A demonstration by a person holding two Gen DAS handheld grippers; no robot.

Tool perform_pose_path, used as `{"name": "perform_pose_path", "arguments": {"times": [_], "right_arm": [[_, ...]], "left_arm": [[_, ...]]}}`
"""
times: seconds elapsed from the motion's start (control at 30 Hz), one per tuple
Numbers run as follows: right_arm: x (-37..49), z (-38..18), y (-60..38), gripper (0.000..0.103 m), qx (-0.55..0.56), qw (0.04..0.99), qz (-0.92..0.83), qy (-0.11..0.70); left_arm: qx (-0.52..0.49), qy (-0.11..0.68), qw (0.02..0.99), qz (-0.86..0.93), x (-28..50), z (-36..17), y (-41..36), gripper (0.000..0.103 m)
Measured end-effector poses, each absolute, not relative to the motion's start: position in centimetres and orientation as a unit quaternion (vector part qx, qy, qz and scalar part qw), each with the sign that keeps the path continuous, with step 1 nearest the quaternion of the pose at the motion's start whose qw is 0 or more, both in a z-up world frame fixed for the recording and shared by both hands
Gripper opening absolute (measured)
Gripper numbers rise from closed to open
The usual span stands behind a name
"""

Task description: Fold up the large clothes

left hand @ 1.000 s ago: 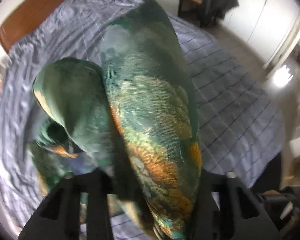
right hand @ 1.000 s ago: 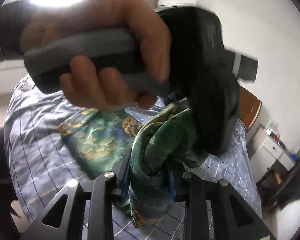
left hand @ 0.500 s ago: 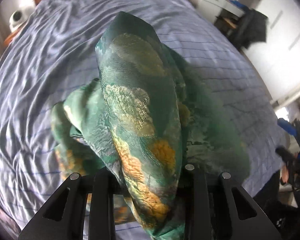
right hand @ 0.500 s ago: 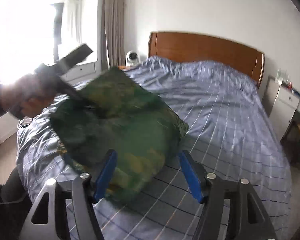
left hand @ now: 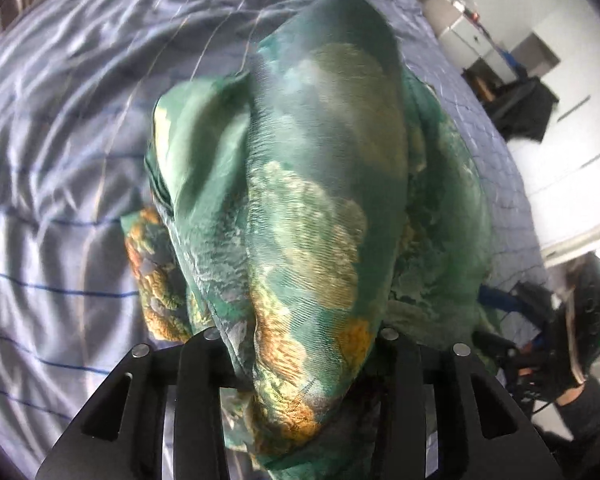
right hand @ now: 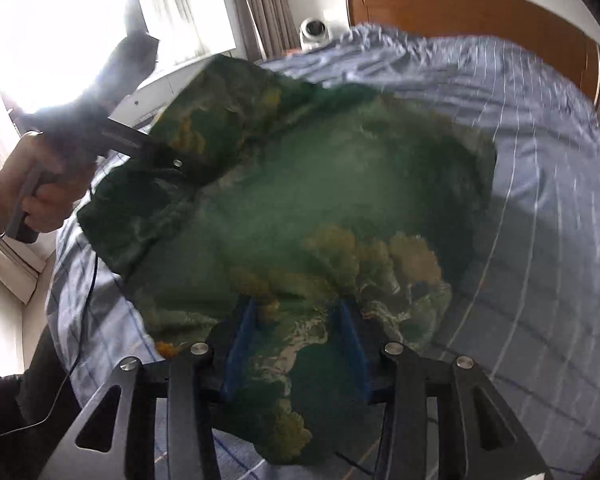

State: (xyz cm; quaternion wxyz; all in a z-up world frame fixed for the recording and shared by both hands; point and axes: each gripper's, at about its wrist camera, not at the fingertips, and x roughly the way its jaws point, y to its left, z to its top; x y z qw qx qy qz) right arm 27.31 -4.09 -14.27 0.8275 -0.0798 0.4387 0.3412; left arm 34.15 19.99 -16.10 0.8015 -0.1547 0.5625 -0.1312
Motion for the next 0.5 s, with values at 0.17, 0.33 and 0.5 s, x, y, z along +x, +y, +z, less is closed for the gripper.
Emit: {"name": "perform_pose_path", "arguments": {"times": [0.17,0.33,0.5], "right_arm": [[28.1,-16.2,-3.6,0.044,-0.057,0.826,0.327,0.456],[29.0,-12.9,-3.0,0.046,-0.093,0.806,0.342,0.475],[34.7,-7.6,-2.8,0.051,-0.042,0.823,0.319,0.467]], "left_arm": [[-0.198,0.552,0.799,-0.135,34.0,-17.2,20.8,0.044],[-0.203,0.545,0.803,-0.133,32.9,-14.2,22.3,0.062],[-0.182,0.542,0.811,-0.125,31.7,-12.7,22.7,0.063]]}}
